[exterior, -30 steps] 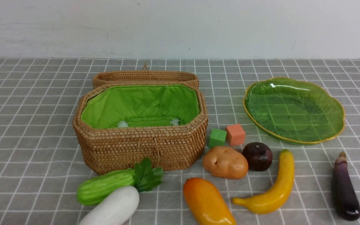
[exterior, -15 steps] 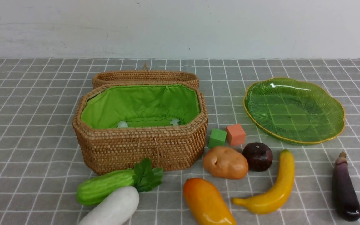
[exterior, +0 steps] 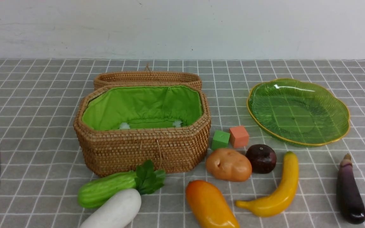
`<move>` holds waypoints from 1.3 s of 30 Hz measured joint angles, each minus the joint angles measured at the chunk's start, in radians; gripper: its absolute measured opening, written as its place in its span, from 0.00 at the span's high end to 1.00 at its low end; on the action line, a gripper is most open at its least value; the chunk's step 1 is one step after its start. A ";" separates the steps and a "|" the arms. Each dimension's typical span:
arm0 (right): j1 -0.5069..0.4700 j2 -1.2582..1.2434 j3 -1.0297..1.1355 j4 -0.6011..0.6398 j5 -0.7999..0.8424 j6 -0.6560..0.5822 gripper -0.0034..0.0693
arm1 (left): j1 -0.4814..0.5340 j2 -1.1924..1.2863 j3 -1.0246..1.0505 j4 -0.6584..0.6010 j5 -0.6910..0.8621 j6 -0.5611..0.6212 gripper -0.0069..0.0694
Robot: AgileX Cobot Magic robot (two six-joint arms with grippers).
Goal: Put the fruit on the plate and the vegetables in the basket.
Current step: Take a daikon with your left arm and place it on the basket on the left.
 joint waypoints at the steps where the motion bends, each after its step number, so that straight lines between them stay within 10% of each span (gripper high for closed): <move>1: 0.000 0.000 0.000 0.000 0.000 0.000 0.62 | 0.000 0.041 0.000 -0.009 0.008 0.000 0.60; 9: 0.000 0.000 0.000 0.000 0.000 0.000 0.62 | -0.165 0.293 -0.073 -0.054 0.227 0.129 0.57; 22: 0.000 0.000 0.000 0.000 0.000 0.000 0.62 | -0.459 0.758 -0.157 0.028 0.305 0.214 0.04; 39: 0.000 0.000 0.000 0.000 0.000 0.000 0.62 | -0.463 0.903 -0.204 0.105 0.357 0.253 0.29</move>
